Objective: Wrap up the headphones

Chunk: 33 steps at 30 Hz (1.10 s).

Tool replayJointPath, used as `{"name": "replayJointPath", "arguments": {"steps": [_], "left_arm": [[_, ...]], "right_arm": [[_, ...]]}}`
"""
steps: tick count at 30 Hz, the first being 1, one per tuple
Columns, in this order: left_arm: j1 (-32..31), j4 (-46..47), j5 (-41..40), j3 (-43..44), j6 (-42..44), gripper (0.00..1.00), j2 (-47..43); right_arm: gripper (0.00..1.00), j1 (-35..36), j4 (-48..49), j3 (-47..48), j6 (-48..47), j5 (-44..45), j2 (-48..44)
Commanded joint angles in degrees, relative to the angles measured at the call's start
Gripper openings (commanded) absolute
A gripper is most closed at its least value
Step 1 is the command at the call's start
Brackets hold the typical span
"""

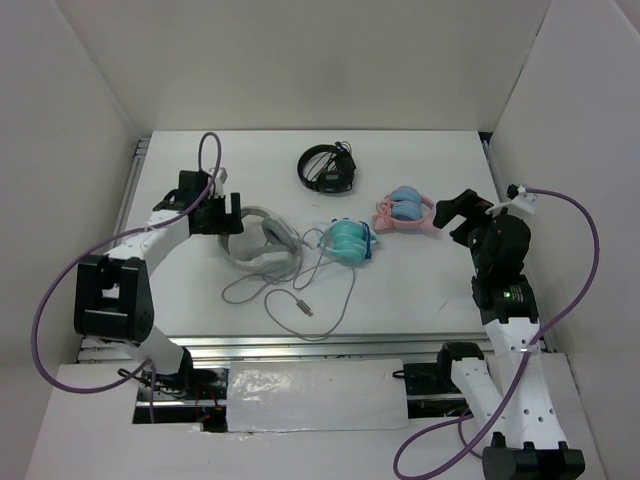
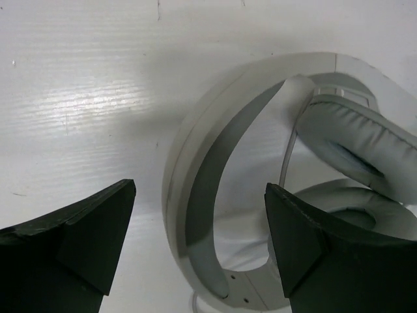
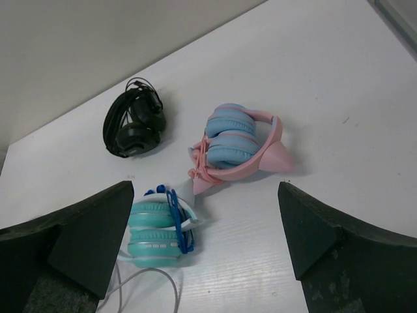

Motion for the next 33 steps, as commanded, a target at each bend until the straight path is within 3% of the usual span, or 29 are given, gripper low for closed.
{"name": "replayJointPath", "arguments": {"steps": [1,3,10,15,16,18,23,33], "left_arm": [[-2.1,-1.8,-6.2,4.4,2.7,0.93,3.6],[-2.6,-2.7,-8.5,5.3,3.3,0.91,4.5],[-3.6,-3.2,-12.0,6.5,4.1,0.69,5.7],[-5.5,-3.9,-16.3,7.6,4.6,0.28,6.7],[-5.7,-4.0,-16.7,7.6,4.9,0.14,7.1],[-6.1,-3.9,-16.9,7.6,4.8,0.00,7.1],[-6.9,-3.9,-17.0,7.4,2.5,0.00,4.0],[-11.6,-6.9,-27.7,12.9,-7.7,0.00,-12.6]], "right_arm": [[1.00,0.2,1.7,-0.8,-1.5,-0.2,-0.3],[1.00,0.3,1.4,-0.7,-1.8,-0.8,-0.2],[1.00,0.4,2.0,-1.4,-2.3,0.0,-0.4],[1.00,0.5,2.1,-1.7,-2.3,-0.7,-0.6],[1.00,0.5,2.1,-1.6,-2.6,-0.9,-0.7],[1.00,0.7,1.9,-1.6,-2.6,-0.8,-0.8],[1.00,1.3,3.3,-1.7,-4.0,-3.5,-1.8],[1.00,13.7,8.7,-1.2,-9.4,-10.7,-0.6]]}}
